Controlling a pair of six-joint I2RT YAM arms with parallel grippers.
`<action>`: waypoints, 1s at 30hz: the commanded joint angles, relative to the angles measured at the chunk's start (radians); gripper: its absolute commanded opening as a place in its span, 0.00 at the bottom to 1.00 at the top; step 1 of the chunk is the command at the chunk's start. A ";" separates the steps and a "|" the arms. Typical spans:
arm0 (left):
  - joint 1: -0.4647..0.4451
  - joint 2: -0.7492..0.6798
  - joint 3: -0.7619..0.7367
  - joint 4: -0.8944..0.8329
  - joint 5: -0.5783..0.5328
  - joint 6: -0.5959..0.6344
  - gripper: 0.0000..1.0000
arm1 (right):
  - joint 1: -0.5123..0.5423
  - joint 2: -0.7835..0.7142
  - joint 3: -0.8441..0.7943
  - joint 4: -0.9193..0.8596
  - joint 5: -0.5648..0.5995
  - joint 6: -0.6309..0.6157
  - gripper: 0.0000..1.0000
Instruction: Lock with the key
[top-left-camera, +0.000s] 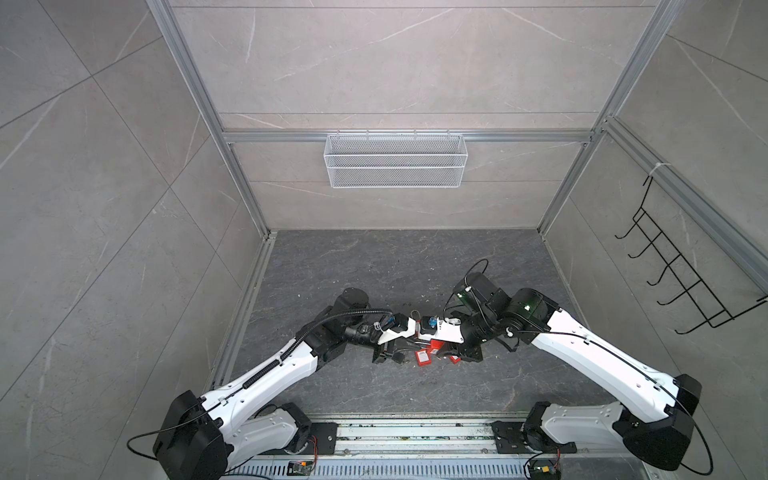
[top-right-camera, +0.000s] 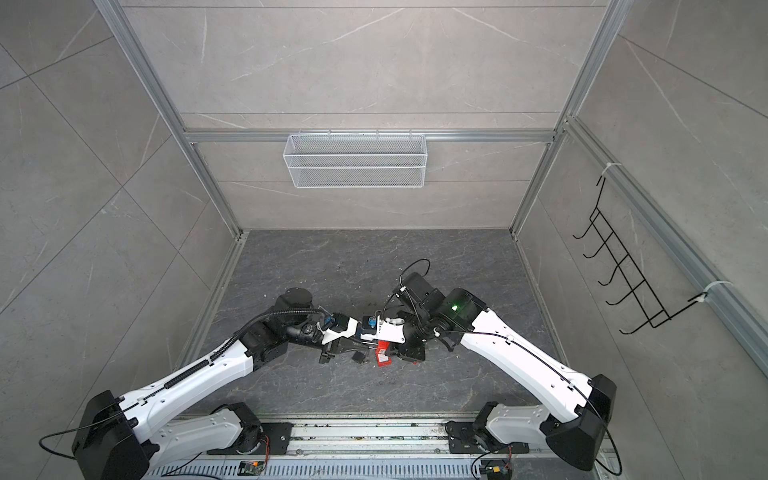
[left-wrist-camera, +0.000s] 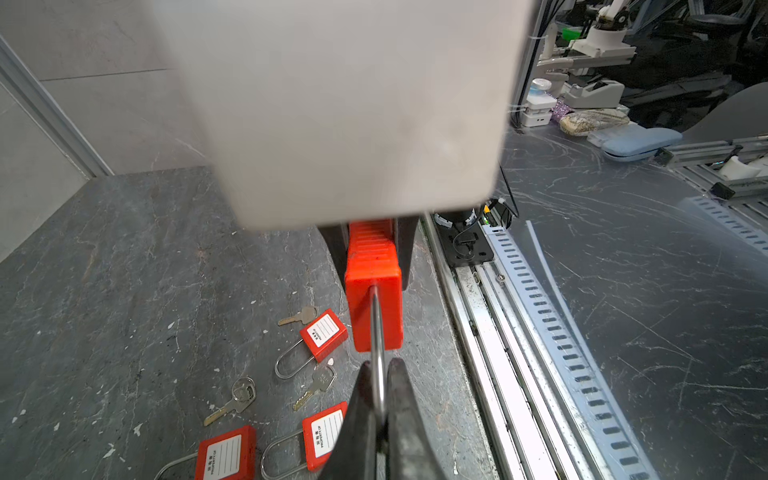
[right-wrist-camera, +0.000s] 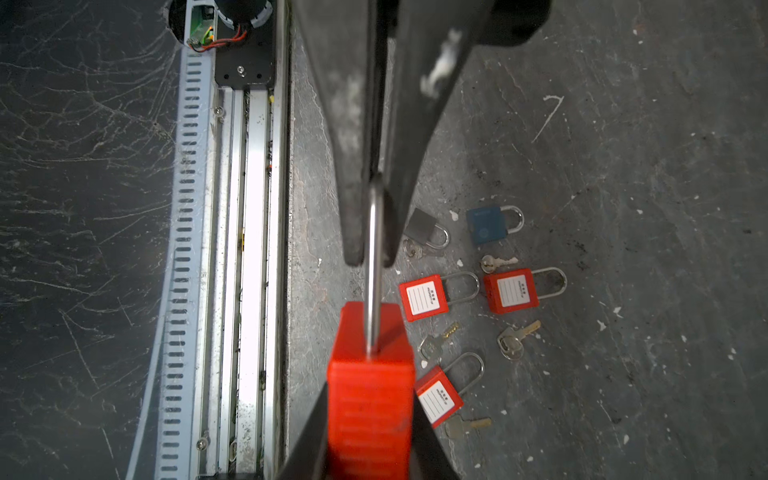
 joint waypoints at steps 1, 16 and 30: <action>-0.027 0.001 -0.016 0.097 0.005 -0.017 0.00 | 0.005 0.025 0.054 0.088 -0.106 -0.013 0.09; -0.029 0.129 -0.075 0.403 0.115 -0.290 0.00 | 0.006 -0.102 -0.104 0.475 -0.058 0.014 0.08; -0.039 0.150 -0.030 0.332 0.106 -0.237 0.00 | 0.004 -0.106 -0.095 0.374 0.045 -0.020 0.22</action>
